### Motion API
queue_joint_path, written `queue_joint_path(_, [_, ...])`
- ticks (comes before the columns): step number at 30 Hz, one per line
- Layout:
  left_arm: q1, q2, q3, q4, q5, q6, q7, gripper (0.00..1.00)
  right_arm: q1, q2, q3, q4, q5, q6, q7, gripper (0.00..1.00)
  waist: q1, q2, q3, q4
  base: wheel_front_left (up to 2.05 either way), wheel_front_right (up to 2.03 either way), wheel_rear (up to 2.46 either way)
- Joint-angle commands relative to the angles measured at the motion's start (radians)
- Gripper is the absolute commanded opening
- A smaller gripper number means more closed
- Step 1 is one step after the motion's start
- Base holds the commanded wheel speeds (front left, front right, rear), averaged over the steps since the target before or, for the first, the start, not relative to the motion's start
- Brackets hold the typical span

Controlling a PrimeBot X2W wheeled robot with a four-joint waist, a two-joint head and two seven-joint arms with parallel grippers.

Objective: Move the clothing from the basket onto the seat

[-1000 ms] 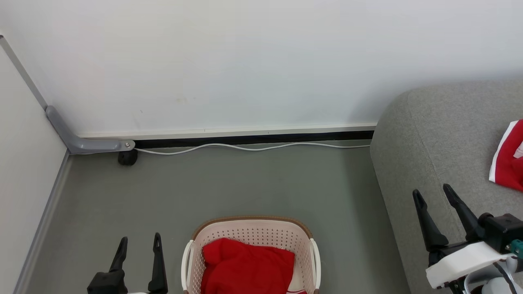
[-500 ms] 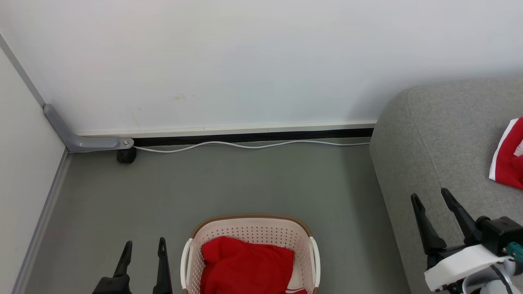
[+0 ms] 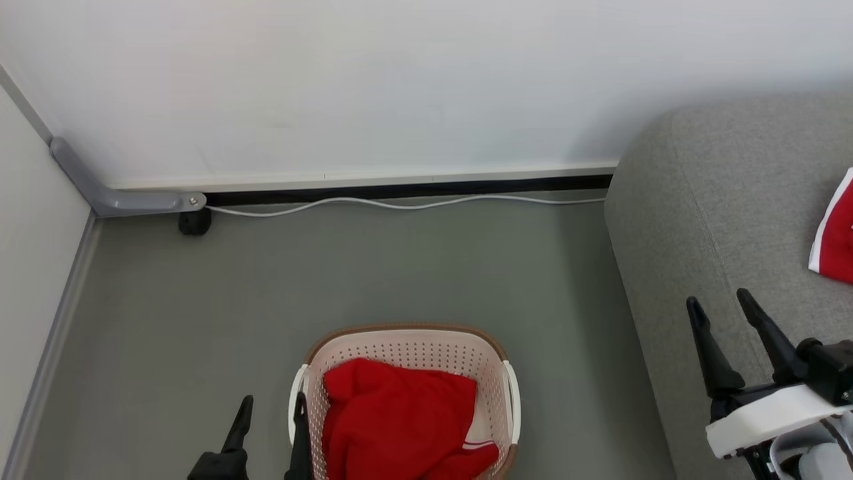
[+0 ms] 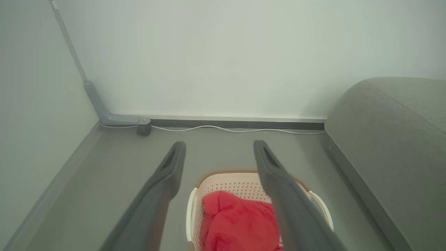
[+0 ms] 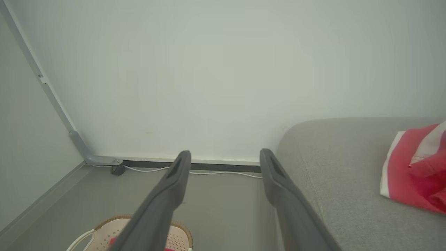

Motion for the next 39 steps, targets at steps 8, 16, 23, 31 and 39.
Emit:
queue_joint_path(8, [-0.140, 0.002, -0.089, 0.008, -0.043, 0.049, -0.006, 1.00, -0.065, -0.063, -0.008, -0.080, 0.045, 0.003, -0.006, 1.00, 0.0000, 0.0000, 0.155, -0.003, 0.00, 0.00, 0.00])
queue_joint_path(16, [-0.274, 0.002, -0.203, 0.097, -0.110, 0.087, -0.006, 1.00, -0.128, -0.114, -0.024, -0.139, 0.088, 0.003, -0.006, 1.00, 0.0000, 0.0000, 0.306, -0.015, 0.00, 0.00, 0.00])
queue_joint_path(23, [-0.405, 0.002, -0.299, 0.184, -0.175, 0.116, -0.006, 1.00, -0.192, -0.148, -0.037, -0.185, 0.115, 0.003, -0.006, 1.00, 0.0000, 0.0000, 0.429, -0.024, 0.00, 0.00, 0.00])
queue_joint_path(31, [-0.550, 0.002, -0.391, 0.318, -0.255, 0.121, -0.006, 1.00, -0.254, -0.162, -0.054, -0.247, 0.144, 0.003, -0.006, 1.00, 0.0000, 0.0000, 0.550, -0.039, 0.00, 0.00, 0.00])
queue_joint_path(39, [-0.716, 0.002, -0.460, 0.504, -0.341, 0.102, -0.006, 1.00, -0.295, -0.187, -0.053, -0.293, 0.162, 0.003, -0.006, 1.00, 0.0000, 0.0000, 0.664, -0.070, 0.00, 0.00, 0.00])
